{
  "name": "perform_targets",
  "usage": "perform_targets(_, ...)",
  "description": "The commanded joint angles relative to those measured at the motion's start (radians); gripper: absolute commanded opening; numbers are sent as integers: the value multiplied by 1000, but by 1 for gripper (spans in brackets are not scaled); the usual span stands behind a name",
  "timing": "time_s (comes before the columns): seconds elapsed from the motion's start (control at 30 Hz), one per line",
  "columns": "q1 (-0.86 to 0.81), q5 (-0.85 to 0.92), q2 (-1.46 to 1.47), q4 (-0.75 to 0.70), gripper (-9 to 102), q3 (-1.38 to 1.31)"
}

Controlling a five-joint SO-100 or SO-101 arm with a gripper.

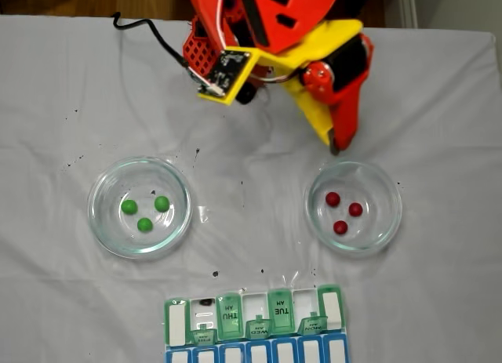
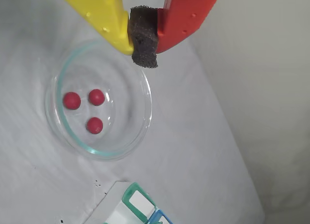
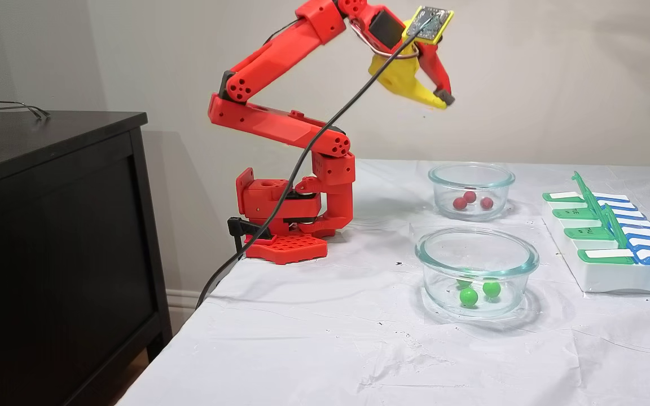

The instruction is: Sort medicines into box.

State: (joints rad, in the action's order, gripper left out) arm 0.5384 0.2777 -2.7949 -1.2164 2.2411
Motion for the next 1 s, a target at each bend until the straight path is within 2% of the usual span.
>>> perform_targets(0.0,37,-18,206,-17,0,-176)
perform_targets(0.17,74,-35,376,-32,0,-244)
perform_targets(0.63,161,-132,500,18,3,-328)
perform_targets(0.97,137,-141,581,173,11,-287)
